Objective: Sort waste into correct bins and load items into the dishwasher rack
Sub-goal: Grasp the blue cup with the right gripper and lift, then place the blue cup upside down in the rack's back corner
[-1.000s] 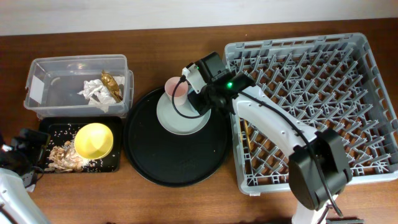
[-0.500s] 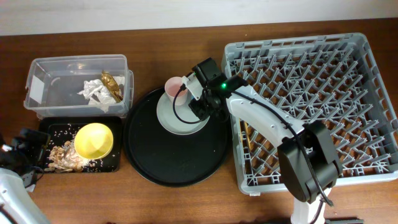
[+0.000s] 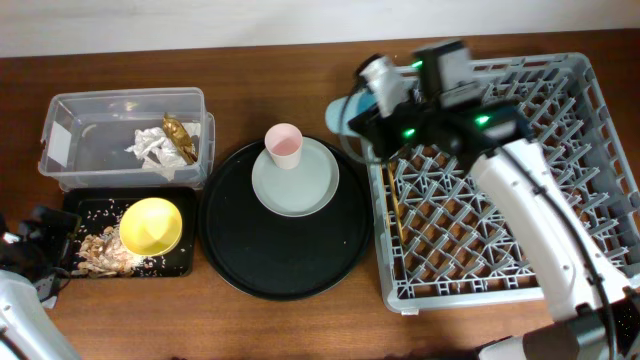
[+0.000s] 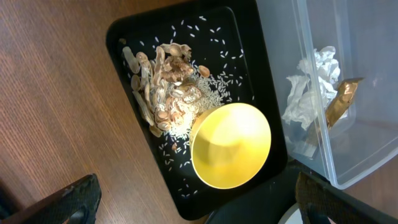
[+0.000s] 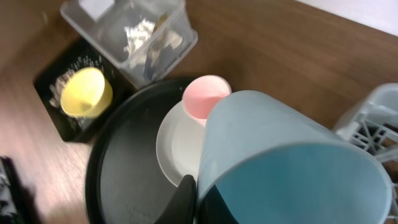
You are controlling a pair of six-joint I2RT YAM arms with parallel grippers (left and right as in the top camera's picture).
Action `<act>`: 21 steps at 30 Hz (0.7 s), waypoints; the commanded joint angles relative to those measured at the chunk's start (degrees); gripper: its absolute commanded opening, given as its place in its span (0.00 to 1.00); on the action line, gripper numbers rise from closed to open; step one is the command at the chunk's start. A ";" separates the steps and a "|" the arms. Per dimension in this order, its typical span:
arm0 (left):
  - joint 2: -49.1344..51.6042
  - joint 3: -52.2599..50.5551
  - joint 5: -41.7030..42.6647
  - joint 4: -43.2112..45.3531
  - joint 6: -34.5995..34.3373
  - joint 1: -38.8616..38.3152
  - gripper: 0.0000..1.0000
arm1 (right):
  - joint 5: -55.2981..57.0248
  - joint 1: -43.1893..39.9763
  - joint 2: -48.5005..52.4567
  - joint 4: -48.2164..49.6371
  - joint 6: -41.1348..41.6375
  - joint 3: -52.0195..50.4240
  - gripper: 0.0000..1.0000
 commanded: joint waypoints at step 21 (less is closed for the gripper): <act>-0.22 0.57 0.20 -0.11 -0.68 0.11 0.99 | -30.67 -22.01 31.45 8.52 -5.16 -0.02 0.05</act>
